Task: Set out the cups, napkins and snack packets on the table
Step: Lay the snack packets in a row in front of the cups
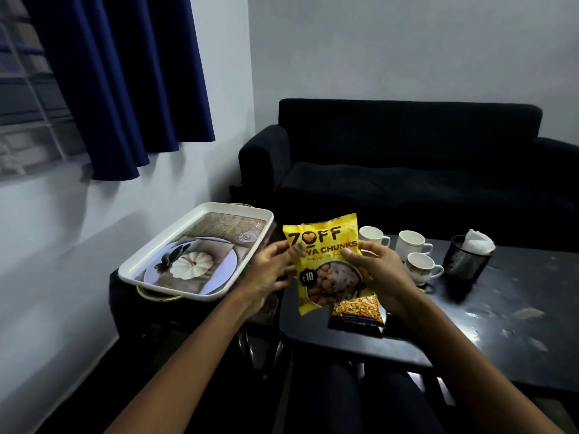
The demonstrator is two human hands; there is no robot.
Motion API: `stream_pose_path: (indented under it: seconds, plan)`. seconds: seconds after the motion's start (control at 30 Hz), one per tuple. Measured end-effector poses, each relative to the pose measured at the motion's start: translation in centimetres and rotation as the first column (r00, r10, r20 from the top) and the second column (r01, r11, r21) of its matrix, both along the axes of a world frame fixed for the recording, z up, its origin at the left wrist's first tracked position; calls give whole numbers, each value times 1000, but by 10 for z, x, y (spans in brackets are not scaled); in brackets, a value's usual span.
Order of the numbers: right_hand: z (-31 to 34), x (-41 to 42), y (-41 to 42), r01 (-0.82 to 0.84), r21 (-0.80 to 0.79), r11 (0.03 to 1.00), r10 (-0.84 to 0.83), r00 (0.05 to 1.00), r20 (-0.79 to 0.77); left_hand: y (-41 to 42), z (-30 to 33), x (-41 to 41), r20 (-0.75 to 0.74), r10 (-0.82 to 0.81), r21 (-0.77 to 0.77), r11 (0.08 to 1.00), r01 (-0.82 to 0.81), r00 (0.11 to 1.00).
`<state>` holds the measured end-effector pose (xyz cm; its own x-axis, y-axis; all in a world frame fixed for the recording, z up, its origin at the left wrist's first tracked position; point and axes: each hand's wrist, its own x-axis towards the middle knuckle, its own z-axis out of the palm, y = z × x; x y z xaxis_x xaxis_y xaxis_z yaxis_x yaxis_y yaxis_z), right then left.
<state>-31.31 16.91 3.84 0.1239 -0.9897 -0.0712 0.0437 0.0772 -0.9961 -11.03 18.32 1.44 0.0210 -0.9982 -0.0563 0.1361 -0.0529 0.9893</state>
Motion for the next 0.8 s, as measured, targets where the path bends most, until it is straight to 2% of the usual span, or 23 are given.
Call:
stream_pose_path:
  seconds: [0.1,0.2,0.43,0.63,0.8]
  plan:
    - [-7,-6,2,-8,57,998,5,999,46,4,-7,-20,-7,53,31,998,-52,999]
    - [-12,-13,5,-53,33,998,51,997,59,5,-12,-29,-16,121,29,992,-121,992]
    - [-21,-22,13,-190,23,982,190,981,-39,13,-16,-52,9,31,10,999,-31,999]
    - [-31,-34,20,-16,16,1000,16,1000,18,20,-21,-78,63,42,20,999,-44,997]
    - [-34,-72,15,107,95,990,-111,993,38,21,-42,-105,38,-12,74,997,9,999]
